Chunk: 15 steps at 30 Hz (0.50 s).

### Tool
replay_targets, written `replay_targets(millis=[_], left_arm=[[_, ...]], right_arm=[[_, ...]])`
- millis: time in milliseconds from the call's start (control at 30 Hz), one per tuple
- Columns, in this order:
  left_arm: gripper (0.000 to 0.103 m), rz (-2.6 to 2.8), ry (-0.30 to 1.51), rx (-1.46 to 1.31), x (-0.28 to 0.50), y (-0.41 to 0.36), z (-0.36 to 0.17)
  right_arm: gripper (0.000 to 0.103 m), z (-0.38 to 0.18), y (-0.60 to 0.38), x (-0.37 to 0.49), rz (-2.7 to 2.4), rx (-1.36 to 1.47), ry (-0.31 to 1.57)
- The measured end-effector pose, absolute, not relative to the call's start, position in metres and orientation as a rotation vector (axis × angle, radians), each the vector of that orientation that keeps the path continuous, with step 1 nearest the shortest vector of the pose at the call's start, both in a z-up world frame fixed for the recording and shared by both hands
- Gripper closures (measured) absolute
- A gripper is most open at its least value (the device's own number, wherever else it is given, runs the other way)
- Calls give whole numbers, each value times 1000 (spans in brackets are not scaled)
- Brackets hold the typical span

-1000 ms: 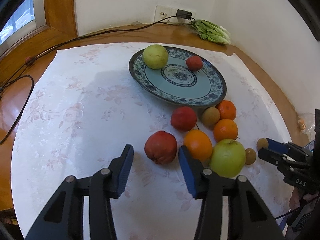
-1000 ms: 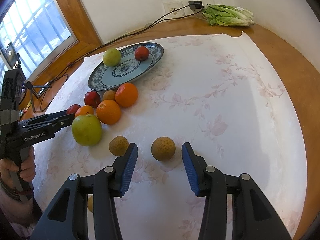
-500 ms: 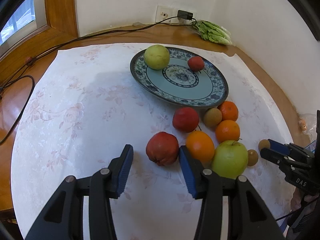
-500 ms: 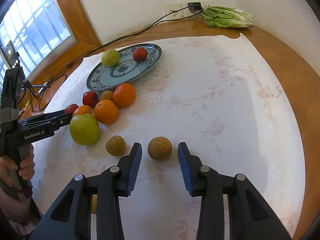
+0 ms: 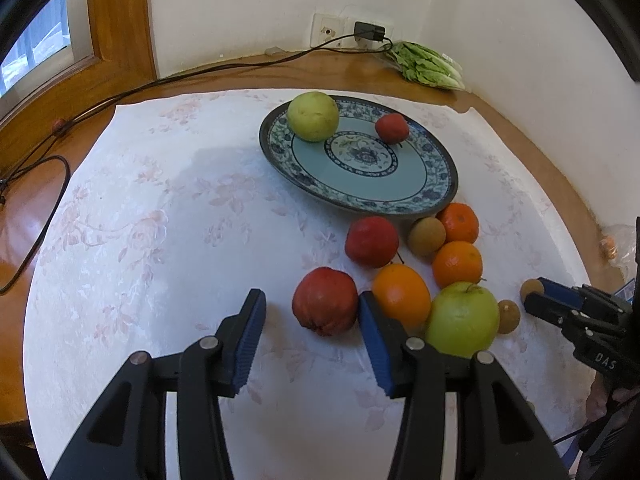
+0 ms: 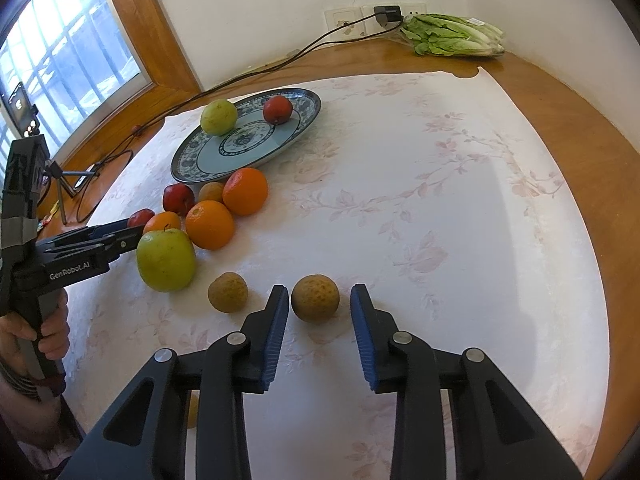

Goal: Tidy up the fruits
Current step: 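Close right tool on brown round fruit while left tool grasps dark red apple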

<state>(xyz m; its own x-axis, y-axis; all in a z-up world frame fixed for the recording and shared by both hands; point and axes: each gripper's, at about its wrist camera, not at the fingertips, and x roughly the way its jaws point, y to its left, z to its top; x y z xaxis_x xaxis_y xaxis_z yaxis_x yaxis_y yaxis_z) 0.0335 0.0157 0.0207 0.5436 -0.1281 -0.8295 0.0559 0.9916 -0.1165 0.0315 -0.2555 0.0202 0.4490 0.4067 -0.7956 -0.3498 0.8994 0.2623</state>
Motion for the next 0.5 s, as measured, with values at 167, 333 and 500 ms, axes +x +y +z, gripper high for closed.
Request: replay_targets(millis=[167, 333, 500], left_arm=[[53, -108, 984, -75, 34, 15, 20], [68, -126, 981, -77, 34, 14, 20], [69, -130, 981, -76, 35, 14, 19]], right_arm=[[70, 20, -255, 32, 469, 62, 1001], [71, 20, -255, 31, 466, 62, 1001], [77, 20, -254, 33, 468, 69, 1006]])
